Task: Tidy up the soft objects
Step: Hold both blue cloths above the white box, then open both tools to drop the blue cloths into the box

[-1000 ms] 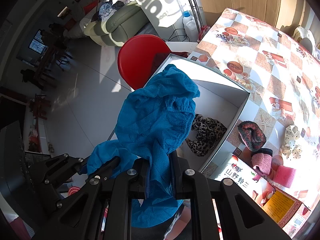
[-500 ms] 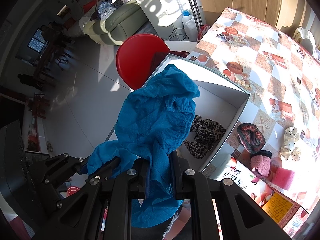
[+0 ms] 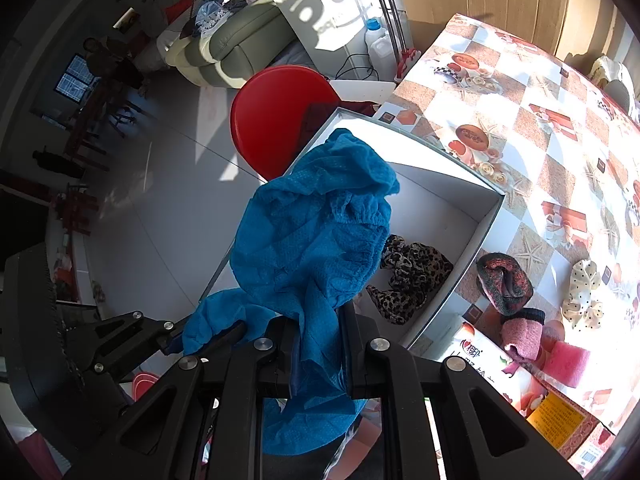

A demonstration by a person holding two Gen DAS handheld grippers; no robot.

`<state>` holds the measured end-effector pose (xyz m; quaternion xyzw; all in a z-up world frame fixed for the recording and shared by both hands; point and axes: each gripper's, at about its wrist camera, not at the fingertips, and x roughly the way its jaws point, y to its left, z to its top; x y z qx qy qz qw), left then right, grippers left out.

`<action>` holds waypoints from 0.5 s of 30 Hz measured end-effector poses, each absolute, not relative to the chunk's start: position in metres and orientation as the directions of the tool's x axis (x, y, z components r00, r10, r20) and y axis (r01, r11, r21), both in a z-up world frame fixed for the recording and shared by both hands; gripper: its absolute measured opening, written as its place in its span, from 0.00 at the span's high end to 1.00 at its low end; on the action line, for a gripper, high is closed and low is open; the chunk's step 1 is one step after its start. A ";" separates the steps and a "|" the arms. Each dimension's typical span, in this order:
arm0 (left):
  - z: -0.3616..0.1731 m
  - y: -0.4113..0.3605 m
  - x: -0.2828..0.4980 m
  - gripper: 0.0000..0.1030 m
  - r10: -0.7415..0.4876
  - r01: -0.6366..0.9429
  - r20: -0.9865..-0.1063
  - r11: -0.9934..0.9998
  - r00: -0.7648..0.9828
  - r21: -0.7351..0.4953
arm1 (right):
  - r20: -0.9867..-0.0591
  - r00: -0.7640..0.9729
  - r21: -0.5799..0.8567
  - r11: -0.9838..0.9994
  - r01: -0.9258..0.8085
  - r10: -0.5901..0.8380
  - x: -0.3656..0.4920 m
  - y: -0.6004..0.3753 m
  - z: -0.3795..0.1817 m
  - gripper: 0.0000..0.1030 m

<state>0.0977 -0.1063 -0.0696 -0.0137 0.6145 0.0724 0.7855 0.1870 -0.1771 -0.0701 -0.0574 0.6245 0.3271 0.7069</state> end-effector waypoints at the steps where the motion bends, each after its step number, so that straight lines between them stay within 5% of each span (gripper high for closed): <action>1: -0.070 -0.107 0.100 0.85 0.097 -0.130 -0.968 0.989 0.232 0.068 | -0.921 0.005 0.328 0.779 -0.534 0.390 0.188 -0.177 -0.071 0.84; 11: -0.068 -0.111 0.104 0.76 0.093 -0.115 -0.967 0.991 0.238 0.067 | -0.920 0.003 0.331 0.778 -0.534 0.393 0.194 -0.176 -0.072 0.84; 14: -0.066 -0.113 0.106 0.43 0.100 -0.111 -0.964 0.991 0.245 0.074 | -0.919 0.003 0.332 0.777 -0.534 0.394 0.196 -0.176 -0.072 0.74; 15: -0.065 -0.113 0.106 0.32 0.101 -0.112 -0.963 0.991 0.251 0.075 | -0.920 0.008 0.328 0.779 -0.534 0.393 0.196 -0.177 -0.072 0.61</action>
